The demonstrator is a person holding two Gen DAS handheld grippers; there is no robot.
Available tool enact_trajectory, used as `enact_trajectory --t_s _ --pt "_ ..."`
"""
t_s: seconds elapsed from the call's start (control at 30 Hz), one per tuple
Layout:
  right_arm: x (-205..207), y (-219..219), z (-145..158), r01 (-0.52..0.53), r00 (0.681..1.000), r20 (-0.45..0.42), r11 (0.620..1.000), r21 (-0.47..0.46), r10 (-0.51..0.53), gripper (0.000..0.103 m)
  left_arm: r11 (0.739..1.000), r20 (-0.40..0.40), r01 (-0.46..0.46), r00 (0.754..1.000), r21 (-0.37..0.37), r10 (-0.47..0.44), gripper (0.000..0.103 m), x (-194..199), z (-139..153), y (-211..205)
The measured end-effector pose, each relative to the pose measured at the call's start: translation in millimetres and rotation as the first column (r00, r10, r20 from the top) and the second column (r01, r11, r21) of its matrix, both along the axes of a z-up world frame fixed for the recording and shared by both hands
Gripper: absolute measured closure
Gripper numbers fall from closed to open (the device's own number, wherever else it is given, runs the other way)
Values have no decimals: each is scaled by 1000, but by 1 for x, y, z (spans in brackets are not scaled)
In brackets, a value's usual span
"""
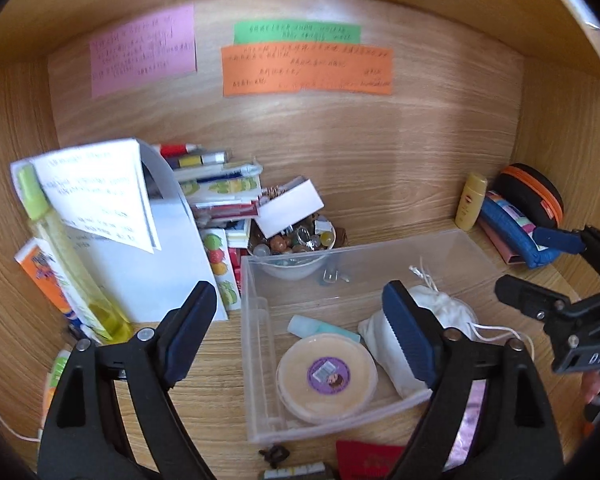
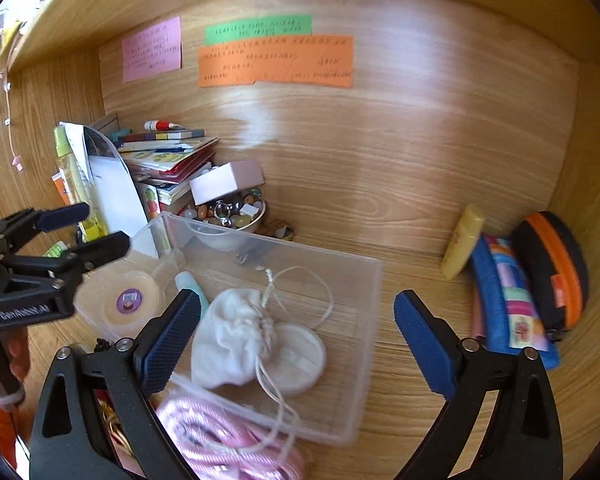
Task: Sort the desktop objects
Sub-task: 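Withdraw both tools from the box toward the remaining items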
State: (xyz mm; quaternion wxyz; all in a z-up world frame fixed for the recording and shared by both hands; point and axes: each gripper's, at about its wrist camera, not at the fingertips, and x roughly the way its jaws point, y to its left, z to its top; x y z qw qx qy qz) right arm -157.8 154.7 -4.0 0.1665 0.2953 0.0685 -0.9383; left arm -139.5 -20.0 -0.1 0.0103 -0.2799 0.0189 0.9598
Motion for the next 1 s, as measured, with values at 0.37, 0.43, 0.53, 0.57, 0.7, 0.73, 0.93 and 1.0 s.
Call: enact_trajectory --t_s 0.37,0.43,0.53,0.57,0.7,0.73,0.93,1.0 --pt "41 31 1 25 1000 -12 1000 -14 -25 0 1000 -23 -13 1000 11 13 9 48 13 -23" --pt "45 33 -3 25 1000 -2 1000 -9 -25 0 1000 -8 -19 1000 1 19 9 54 7 -26" --pt "51 34 -15 20 999 28 1000 11 -20 0 999 30 -28 999 -14 29 9 62 -4 -31" --pt "52 34 -19 16 999 39 1000 18 -17 0 999 44 -33 998 -22 34 9 64 -9 -33" --pt "58 35 -35 13 997 74 998 56 -17 0 999 105 -48 993 -14 49 9 71 -28 -42" --pt "59 36 -38 12 997 80 998 58 -17 0 999 120 -51 991 -11 52 9 72 -32 -44" --pt "67 40 -60 7 989 145 998 64 -16 0 997 214 -64 975 42 54 9 74 -56 -54" --pt "69 41 -67 5 986 167 998 59 -15 0 997 232 -57 972 53 44 9 73 -61 -51"
